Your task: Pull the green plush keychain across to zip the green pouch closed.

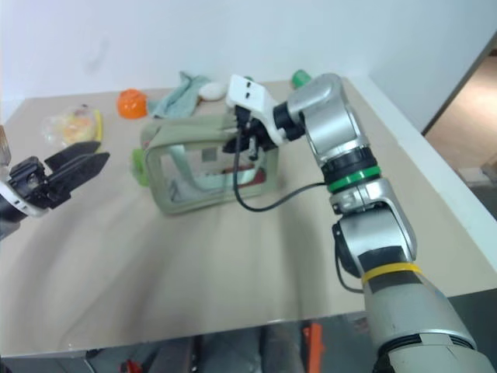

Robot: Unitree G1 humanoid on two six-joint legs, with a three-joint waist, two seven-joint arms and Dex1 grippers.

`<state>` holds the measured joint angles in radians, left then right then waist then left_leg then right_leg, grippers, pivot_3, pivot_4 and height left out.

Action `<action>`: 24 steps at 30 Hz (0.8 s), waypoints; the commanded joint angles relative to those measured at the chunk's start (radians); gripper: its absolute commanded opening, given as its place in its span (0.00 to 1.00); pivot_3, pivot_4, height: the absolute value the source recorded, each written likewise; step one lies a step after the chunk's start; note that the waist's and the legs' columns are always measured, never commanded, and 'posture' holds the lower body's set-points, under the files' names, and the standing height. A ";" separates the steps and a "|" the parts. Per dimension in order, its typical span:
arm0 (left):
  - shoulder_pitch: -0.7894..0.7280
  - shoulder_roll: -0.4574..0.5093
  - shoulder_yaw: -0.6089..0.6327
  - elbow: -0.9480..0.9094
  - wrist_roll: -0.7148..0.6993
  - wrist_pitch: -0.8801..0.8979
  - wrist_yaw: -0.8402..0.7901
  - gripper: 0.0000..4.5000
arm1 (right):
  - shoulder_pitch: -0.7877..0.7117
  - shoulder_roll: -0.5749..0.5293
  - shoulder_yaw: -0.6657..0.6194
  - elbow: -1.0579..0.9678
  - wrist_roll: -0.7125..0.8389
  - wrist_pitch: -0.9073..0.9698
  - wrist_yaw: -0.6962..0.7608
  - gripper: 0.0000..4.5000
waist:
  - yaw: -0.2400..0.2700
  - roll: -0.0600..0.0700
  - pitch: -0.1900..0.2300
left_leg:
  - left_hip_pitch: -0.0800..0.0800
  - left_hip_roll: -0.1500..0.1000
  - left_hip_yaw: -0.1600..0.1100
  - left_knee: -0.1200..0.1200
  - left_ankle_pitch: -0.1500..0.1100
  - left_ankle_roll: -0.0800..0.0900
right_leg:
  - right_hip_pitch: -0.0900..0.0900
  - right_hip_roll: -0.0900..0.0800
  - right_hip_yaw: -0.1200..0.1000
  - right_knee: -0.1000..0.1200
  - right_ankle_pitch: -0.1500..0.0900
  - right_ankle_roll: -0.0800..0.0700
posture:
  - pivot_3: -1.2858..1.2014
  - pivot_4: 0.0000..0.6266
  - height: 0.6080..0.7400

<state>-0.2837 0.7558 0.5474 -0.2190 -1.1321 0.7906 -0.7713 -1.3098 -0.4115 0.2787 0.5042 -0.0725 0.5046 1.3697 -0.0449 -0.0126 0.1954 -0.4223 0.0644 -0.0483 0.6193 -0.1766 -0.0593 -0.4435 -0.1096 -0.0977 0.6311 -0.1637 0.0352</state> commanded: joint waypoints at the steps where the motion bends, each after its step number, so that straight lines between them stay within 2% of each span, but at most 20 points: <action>1: -0.003 0.012 0.031 -0.010 -0.015 -0.014 -0.003 1.00 | 0.010 0.006 -0.017 -0.121 0.047 0.094 -0.022 0.01 | 0.000 0.000 0.000 | 0.000 0.000 0.000 0.000 0.000 0.000 | 0.000 0.000 0.000 0.000 0.000 0.000 | 0.52 0.24 1.00; 5: -0.005 0.015 0.030 -0.008 -0.017 -0.012 0.000 1.00 | 0.017 0.052 -0.023 -0.203 0.094 0.286 -0.076 0.01 | -0.003 0.000 0.000 | 0.000 0.000 0.000 0.000 0.000 0.000 | 0.000 0.000 0.000 0.000 0.000 0.000 | 0.52 0.24 1.00; 10: -0.009 0.013 0.023 -0.003 -0.015 -0.012 0.001 1.00 | 0.031 0.071 -0.004 -0.286 0.133 0.372 -0.112 0.01 | -0.002 0.000 0.000 | 0.000 0.001 -0.001 0.000 0.000 0.000 | 0.000 0.001 0.000 0.000 0.000 -0.001 | 0.52 0.24 1.00; 24: -0.011 0.005 0.023 0.000 -0.026 -0.008 0.015 1.00 | 0.067 0.066 0.049 -0.255 0.175 0.308 -0.141 0.01 | -0.001 0.000 0.000 | 0.000 0.001 -0.001 0.000 0.000 0.000 | 0.000 0.001 0.000 0.000 0.000 -0.001 | 0.52 0.24 1.00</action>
<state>-0.2837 0.7560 0.5476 -0.2150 -1.1407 0.7908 -0.7599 -1.2339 -0.3425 0.3354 0.2606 0.0850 0.8258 1.2349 -0.0464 -0.0129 0.1952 -0.4221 0.0652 -0.0489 0.6192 -0.1766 -0.0592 -0.4438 -0.1083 -0.0975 0.6314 -0.1639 0.0344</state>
